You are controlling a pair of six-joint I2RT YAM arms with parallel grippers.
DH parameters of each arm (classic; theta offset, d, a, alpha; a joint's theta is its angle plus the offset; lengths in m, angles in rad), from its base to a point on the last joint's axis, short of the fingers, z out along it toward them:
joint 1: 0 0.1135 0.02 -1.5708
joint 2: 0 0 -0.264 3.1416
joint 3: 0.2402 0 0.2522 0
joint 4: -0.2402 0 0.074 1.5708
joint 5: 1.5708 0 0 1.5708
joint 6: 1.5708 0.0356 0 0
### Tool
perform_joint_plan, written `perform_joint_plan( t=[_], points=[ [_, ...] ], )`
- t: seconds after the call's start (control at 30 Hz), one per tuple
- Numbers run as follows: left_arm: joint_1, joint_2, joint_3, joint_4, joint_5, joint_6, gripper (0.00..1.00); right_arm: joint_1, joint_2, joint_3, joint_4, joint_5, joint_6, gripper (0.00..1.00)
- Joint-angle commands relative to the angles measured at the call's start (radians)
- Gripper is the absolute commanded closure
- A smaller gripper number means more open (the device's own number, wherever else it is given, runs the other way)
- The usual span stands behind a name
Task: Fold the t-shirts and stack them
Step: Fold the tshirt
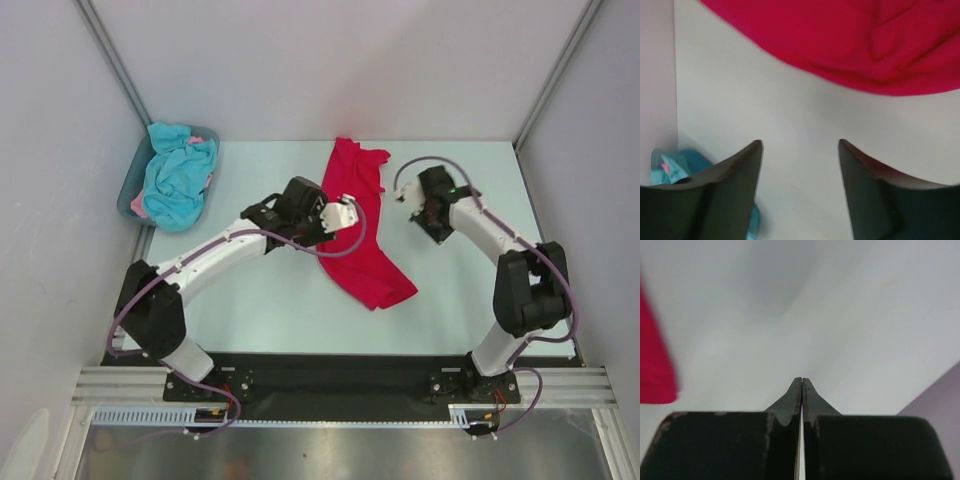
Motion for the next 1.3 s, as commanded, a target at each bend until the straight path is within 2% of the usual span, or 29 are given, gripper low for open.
perform_joint_plan(
  t=[0.0, 0.07, 0.13, 0.17, 0.43, 0.6, 0.73, 0.97, 1.13, 1.27],
  points=[
    [-0.074, 0.037, 0.020, 0.039, 0.104, -0.033, 0.37, -0.181, 0.043, 0.128, 0.036, 0.040, 0.009, 1.00],
    [-0.091, 0.091, 0.060, 0.042, 0.157, -0.043, 0.64, -0.285, 0.063, 0.201, 0.024, 0.016, 0.035, 1.00],
    [-0.114, 0.129, 0.096, 0.042, 0.173, -0.064, 0.83, -0.328, 0.079, 0.229, 0.019, -0.013, 0.055, 1.00],
    [-0.121, 0.148, 0.132, 0.040, 0.196, -0.072, 1.00, -0.364, 0.077, 0.232, 0.020, -0.021, 0.058, 1.00],
    [-0.192, 0.303, 0.280, -0.030, 0.406, -0.079, 1.00, -0.410, 0.045, 0.163, 0.102, 0.002, 0.131, 1.00],
    [-0.223, 0.381, 0.386, -0.185, 0.597, -0.046, 1.00, -0.434, 0.050, 0.154, 0.114, 0.009, 0.190, 1.00],
    [-0.235, 0.404, 0.399, -0.301, 0.673, -0.004, 1.00, -0.439, 0.043, 0.163, 0.117, 0.019, 0.200, 1.00],
    [-0.227, 0.501, 0.460, -0.484, 0.742, 0.051, 1.00, -0.436, 0.054, 0.214, 0.093, 0.023, 0.194, 1.00],
    [-0.230, 0.516, 0.361, -0.333, 0.658, -0.010, 1.00, -0.434, 0.040, 0.232, 0.079, 0.003, 0.202, 1.00],
    [-0.232, 0.556, 0.351, -0.297, 0.618, -0.035, 1.00, -0.425, 0.027, 0.234, 0.068, -0.006, 0.210, 1.00]
  ],
)
